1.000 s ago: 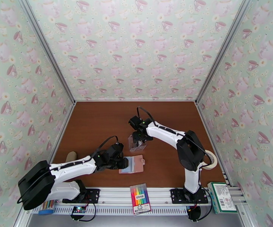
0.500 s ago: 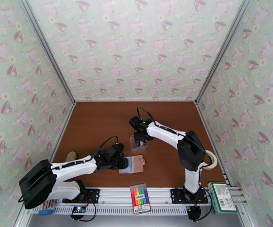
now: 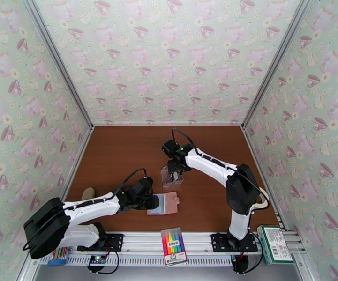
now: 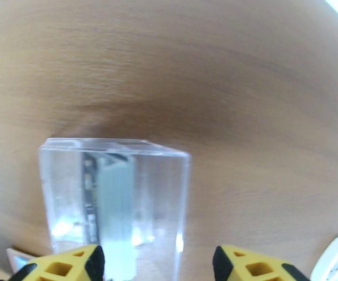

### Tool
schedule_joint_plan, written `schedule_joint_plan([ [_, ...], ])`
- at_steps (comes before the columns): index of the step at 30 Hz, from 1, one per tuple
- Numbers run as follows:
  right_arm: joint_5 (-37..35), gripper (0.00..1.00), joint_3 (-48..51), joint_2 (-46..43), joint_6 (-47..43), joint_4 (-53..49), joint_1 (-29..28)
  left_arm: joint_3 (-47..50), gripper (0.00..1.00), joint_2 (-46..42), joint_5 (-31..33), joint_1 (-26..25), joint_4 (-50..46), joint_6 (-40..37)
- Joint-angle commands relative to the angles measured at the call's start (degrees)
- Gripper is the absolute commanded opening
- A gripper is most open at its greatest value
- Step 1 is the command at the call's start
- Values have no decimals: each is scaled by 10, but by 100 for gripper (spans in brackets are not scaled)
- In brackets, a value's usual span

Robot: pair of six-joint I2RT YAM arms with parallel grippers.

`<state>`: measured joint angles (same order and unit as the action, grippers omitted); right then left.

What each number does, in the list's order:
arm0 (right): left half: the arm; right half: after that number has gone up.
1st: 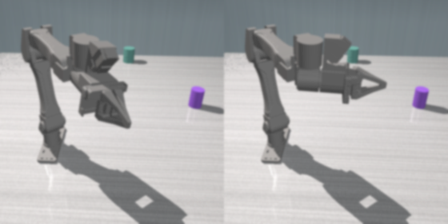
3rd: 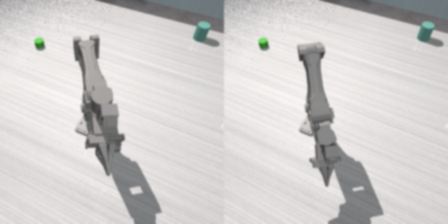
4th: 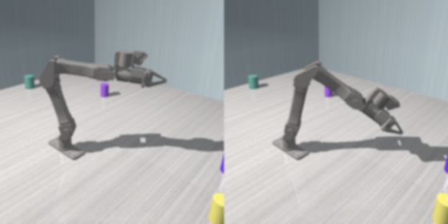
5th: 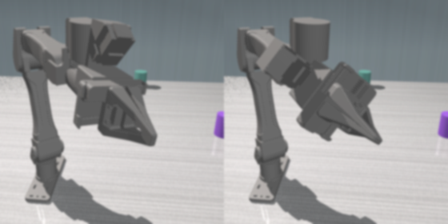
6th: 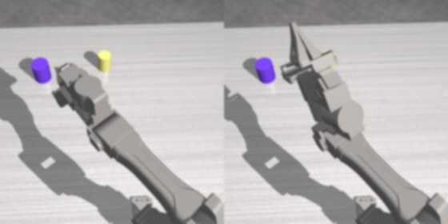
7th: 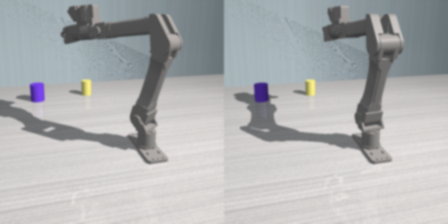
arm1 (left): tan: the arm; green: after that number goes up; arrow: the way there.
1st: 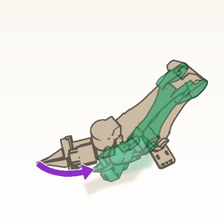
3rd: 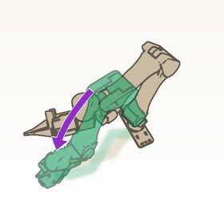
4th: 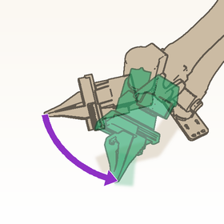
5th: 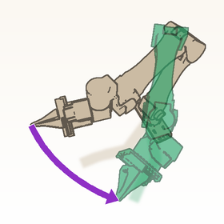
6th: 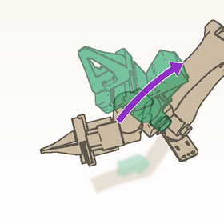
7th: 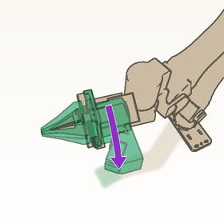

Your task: Put the credit cards into the card holder

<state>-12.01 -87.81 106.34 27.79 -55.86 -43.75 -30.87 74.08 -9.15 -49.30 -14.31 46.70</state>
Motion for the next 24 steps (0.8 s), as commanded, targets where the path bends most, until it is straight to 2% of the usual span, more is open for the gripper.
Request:
schedule_joint_plan([
  [1,55,70,-14,-7,-4,14,1,-14,35,-1,2,3,3,0],
  [12,70,58,-12,29,-1,20,1,-12,35,-2,1,3,2,-1],
  [24,47,59,-12,53,3,13,1,-13,35,-1,1,3,4,-1],
])
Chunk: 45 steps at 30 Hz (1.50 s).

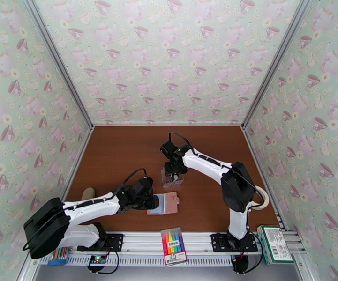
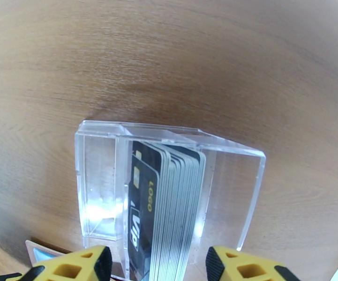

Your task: Put the credit cards into the card holder

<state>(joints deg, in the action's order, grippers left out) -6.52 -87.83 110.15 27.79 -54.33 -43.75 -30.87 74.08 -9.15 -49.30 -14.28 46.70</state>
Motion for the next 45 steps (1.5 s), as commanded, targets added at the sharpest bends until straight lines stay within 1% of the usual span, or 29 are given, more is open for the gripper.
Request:
schedule_joint_plan([
  [1,-8,59,-13,17,2,-3,1,-13,35,-1,1,3,4,0],
  [8,-13,57,-12,25,5,-5,1,-13,35,-1,1,3,4,0],
  [24,-70,48,-35,35,9,-44,1,-13,35,3,-1,3,8,0],
  [36,-105,46,-38,24,10,-59,1,-15,35,7,-4,3,9,0],
  [40,-112,45,-42,20,10,-81,1,-15,35,9,-5,3,10,1],
  [42,-120,42,-44,19,8,-85,1,-16,35,10,-5,2,11,0],
  [45,-127,40,-48,21,6,-92,1,-16,35,11,-5,2,13,1],
])
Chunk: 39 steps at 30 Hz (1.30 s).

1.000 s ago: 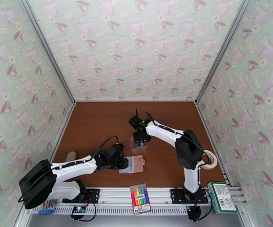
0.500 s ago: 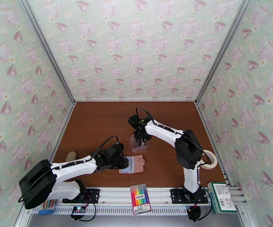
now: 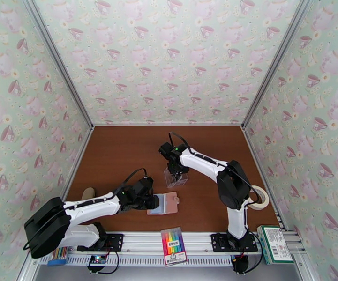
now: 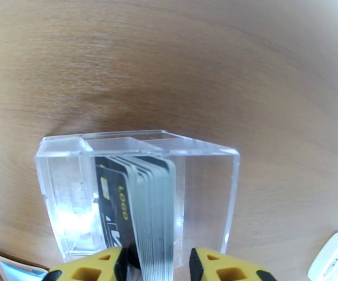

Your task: Put the credit cards into the card holder

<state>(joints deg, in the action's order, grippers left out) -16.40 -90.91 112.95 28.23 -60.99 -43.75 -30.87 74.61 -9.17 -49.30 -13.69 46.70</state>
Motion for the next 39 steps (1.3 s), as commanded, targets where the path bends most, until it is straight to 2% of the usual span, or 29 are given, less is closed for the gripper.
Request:
schedule_joint_plan([
  [1,-28,40,-18,-7,2,-27,1,-16,35,5,-4,2,6,1],
  [4,-33,37,-19,-8,2,-30,1,-16,35,5,-5,2,5,0],
  [9,-30,25,-23,-5,-1,-33,1,-19,35,7,-6,2,5,0],
  [23,-15,0,-31,-9,-3,-37,1,-27,35,12,-7,1,1,-4],
  [39,58,0,-16,-43,2,-7,1,-24,35,5,-4,1,-1,-3],
])
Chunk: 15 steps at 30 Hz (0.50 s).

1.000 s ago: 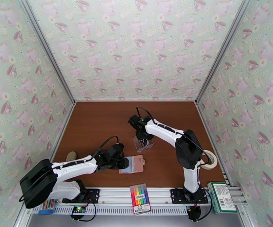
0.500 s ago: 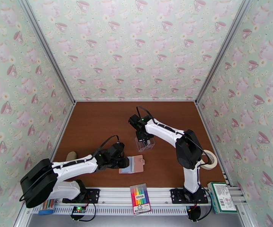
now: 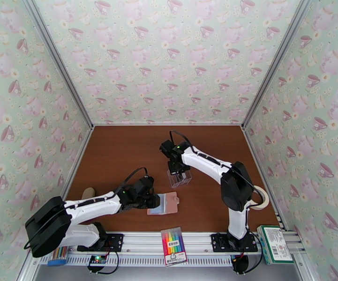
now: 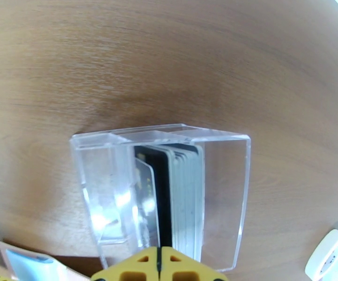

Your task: Put the credit cards into the card holder

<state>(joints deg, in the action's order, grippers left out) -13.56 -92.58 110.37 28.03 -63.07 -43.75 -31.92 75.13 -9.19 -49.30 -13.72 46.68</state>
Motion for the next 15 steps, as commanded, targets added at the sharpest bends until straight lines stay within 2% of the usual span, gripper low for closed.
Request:
schedule_joint_plan([
  [1,36,0,4,-16,4,18,1,-13,35,0,-4,0,0,-2],
  [15,70,1,28,3,2,60,1,-10,35,2,-2,0,1,-1],
])
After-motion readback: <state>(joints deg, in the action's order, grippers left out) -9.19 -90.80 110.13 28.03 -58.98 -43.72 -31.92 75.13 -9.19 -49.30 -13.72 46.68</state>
